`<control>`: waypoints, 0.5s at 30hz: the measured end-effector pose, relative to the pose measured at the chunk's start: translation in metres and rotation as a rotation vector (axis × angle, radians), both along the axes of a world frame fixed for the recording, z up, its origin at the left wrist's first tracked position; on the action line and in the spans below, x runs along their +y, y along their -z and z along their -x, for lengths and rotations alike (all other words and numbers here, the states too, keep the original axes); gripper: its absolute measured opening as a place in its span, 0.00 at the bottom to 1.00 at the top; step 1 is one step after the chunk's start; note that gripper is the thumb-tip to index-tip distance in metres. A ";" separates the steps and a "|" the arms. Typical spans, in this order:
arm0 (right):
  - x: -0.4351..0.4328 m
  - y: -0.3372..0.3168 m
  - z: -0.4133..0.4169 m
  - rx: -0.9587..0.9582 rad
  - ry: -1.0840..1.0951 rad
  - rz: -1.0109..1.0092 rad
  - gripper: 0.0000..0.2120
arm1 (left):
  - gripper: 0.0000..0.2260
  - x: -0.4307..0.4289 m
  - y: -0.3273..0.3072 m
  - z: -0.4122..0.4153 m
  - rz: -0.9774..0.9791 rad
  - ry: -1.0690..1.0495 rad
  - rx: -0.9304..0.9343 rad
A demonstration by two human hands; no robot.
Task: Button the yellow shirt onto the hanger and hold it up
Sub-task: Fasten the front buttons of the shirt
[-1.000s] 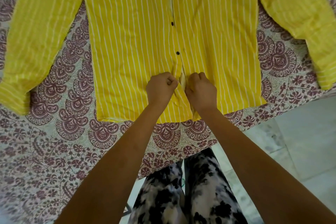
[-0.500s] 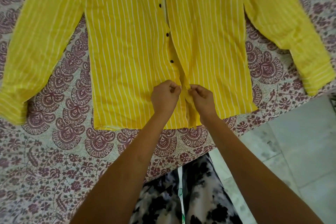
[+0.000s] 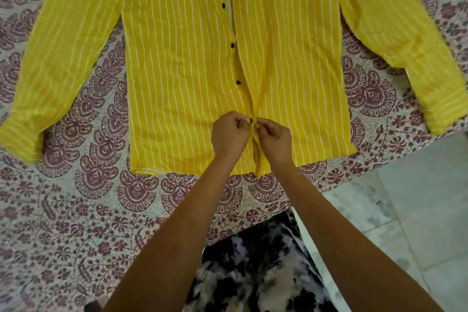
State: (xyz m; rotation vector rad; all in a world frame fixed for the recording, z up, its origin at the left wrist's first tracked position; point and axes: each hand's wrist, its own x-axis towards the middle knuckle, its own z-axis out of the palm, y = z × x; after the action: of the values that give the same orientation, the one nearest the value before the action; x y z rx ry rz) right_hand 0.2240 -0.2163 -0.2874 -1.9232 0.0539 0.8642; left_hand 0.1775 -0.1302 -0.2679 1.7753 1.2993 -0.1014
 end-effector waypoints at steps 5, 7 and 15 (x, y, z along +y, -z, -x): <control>-0.003 -0.003 -0.006 -0.110 -0.113 0.004 0.11 | 0.07 -0.003 -0.004 -0.005 -0.029 -0.023 0.050; -0.005 -0.004 -0.010 -0.123 -0.146 -0.024 0.10 | 0.07 -0.002 -0.004 -0.005 -0.018 -0.016 0.053; -0.001 -0.003 -0.028 0.040 -0.192 -0.080 0.06 | 0.06 0.005 -0.001 -0.003 0.069 0.000 0.010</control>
State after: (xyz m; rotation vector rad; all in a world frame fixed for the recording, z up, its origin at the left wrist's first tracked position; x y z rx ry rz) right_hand 0.2516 -0.2171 -0.2842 -1.8571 -0.1414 1.0177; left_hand 0.1801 -0.1248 -0.2669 1.7178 1.2882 -0.1537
